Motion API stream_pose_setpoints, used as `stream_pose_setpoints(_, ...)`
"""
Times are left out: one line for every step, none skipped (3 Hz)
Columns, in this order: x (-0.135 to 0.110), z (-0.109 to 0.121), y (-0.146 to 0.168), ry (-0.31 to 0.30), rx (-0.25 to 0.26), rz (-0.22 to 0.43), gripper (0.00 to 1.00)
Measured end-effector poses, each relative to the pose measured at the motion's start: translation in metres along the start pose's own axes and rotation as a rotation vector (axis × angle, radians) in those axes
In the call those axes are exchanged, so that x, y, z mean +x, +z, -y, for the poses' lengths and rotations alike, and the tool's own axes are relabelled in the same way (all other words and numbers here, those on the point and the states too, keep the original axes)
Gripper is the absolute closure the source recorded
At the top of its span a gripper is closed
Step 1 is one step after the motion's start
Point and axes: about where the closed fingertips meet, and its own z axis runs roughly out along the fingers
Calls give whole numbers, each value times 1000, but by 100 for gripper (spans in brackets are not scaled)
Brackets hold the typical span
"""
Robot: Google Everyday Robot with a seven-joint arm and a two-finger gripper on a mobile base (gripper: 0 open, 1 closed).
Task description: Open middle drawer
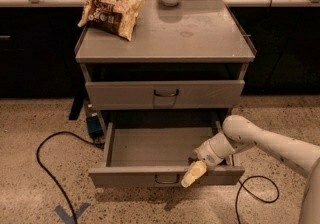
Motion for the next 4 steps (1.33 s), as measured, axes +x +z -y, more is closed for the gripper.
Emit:
stream_pose_setpoints(0, 0, 0, 0, -2, -1, 0)
stream_pose_setpoints(6, -10, 9, 6, -35, -13, 0)
stream_pose_setpoints(15, -21, 14, 19, -78, -27, 0)
stream_pose_setpoints(26, -50, -3, 40, -82, -16, 0)
